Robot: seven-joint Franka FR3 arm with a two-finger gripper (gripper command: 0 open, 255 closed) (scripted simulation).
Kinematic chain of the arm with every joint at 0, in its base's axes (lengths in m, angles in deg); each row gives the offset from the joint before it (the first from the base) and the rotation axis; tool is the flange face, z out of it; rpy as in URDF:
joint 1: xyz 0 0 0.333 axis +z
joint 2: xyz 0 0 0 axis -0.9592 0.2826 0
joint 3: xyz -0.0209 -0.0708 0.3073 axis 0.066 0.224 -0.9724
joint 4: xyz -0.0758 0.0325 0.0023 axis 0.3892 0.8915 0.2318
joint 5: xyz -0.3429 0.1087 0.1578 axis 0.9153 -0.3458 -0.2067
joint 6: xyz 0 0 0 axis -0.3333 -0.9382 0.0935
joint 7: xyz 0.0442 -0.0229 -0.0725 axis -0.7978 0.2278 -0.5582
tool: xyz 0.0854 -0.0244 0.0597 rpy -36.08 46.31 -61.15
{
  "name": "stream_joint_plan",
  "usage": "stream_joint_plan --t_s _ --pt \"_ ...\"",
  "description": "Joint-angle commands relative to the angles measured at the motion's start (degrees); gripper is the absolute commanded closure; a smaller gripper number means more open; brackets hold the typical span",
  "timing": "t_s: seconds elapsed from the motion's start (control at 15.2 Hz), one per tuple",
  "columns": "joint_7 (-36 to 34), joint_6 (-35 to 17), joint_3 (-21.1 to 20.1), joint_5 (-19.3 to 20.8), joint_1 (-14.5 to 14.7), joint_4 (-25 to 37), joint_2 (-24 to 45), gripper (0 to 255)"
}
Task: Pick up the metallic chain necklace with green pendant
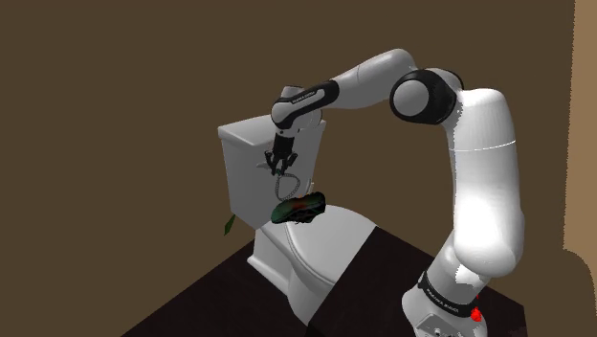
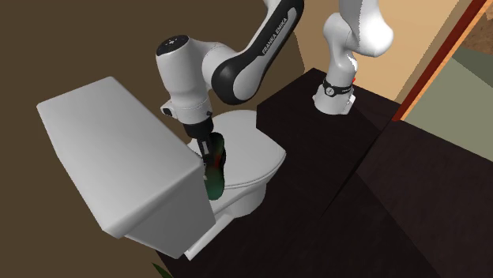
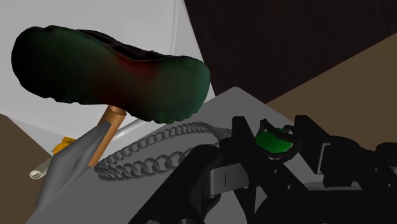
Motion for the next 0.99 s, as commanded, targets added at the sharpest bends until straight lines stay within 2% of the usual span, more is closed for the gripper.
stream_joint_plan --t_s 0.0,0.33,0.92 --pt "0.0 -0.01 0.0 -0.01 0.0 -0.01 0.03 255" --pt "0.03 -0.07 -0.01 -0.02 -0.01 0.0 0.1 255" --pt "-0.83 5.28 0.26 0.58 0.06 2.06 -3.24 255"
